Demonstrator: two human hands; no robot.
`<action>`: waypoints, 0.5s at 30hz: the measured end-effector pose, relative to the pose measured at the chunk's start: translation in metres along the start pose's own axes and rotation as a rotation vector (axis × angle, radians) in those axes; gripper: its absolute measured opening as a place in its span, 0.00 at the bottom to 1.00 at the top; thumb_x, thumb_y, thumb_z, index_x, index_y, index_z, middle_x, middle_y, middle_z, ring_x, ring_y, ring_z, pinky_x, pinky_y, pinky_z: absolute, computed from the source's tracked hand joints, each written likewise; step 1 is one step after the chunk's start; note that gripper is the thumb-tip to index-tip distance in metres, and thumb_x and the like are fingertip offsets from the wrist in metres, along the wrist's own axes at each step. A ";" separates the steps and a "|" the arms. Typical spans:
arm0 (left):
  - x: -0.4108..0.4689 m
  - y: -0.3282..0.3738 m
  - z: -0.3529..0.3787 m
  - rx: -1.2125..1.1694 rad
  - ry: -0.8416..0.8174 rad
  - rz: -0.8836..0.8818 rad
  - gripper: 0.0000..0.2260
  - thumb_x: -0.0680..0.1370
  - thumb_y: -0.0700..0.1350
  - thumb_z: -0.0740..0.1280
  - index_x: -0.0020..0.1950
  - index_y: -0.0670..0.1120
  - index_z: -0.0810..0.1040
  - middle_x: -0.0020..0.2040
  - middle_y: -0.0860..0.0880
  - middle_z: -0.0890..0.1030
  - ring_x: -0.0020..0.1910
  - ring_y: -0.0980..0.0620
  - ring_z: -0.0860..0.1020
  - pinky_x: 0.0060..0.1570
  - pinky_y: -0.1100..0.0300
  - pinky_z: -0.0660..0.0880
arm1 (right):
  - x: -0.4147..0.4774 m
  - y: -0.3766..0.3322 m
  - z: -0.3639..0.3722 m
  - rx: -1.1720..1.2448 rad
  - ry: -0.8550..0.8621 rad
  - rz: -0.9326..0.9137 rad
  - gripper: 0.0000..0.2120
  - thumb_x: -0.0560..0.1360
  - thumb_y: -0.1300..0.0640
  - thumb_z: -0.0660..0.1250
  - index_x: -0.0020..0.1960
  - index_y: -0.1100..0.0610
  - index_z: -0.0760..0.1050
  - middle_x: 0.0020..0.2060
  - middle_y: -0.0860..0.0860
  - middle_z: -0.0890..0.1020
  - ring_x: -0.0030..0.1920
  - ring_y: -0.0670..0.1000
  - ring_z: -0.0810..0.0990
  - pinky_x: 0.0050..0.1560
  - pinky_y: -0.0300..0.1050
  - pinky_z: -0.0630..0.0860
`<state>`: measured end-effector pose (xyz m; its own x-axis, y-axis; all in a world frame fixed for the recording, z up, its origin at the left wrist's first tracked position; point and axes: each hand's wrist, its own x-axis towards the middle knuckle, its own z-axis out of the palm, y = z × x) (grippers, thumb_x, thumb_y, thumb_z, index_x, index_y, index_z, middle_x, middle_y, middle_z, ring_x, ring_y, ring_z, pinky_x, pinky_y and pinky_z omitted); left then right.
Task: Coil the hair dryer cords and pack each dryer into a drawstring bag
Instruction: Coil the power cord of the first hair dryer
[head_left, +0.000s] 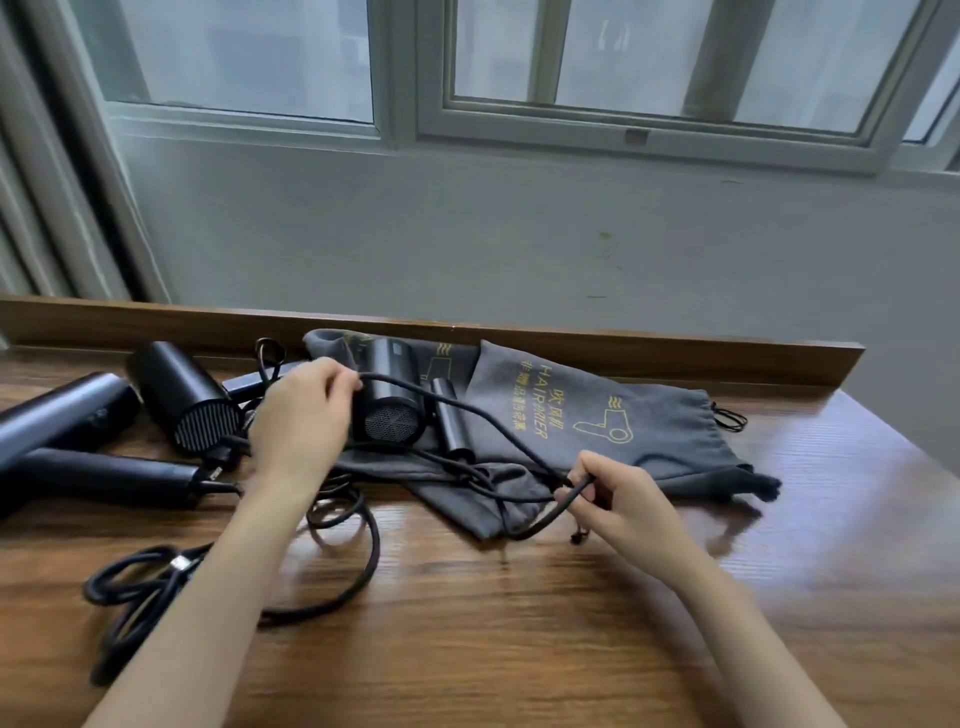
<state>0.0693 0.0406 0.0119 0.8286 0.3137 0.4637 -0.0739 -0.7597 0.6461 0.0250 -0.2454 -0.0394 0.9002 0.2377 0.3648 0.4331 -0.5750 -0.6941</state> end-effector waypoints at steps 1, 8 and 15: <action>0.003 -0.005 -0.003 0.034 0.016 -0.048 0.10 0.79 0.46 0.61 0.46 0.45 0.80 0.47 0.41 0.81 0.49 0.39 0.77 0.40 0.54 0.67 | 0.000 -0.001 0.000 0.012 -0.004 0.006 0.19 0.72 0.65 0.68 0.33 0.48 0.63 0.27 0.40 0.71 0.28 0.40 0.69 0.31 0.33 0.65; -0.037 0.031 0.021 0.036 -0.248 0.495 0.21 0.73 0.33 0.65 0.66 0.42 0.73 0.64 0.44 0.75 0.64 0.43 0.72 0.66 0.51 0.65 | -0.004 -0.014 0.001 0.062 -0.026 -0.007 0.21 0.73 0.68 0.62 0.35 0.44 0.63 0.33 0.59 0.75 0.31 0.48 0.74 0.34 0.47 0.73; -0.072 0.071 0.055 0.272 -0.310 1.102 0.08 0.70 0.47 0.72 0.47 0.49 0.81 0.46 0.50 0.82 0.54 0.51 0.80 0.62 0.46 0.71 | -0.007 -0.012 0.001 -0.012 -0.027 -0.022 0.12 0.73 0.70 0.64 0.37 0.56 0.68 0.29 0.52 0.77 0.32 0.50 0.78 0.36 0.44 0.74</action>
<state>0.0349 -0.0669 -0.0092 0.4934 -0.7123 0.4992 -0.7450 -0.6423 -0.1800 0.0132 -0.2393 -0.0343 0.8913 0.2717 0.3631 0.4528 -0.5783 -0.6787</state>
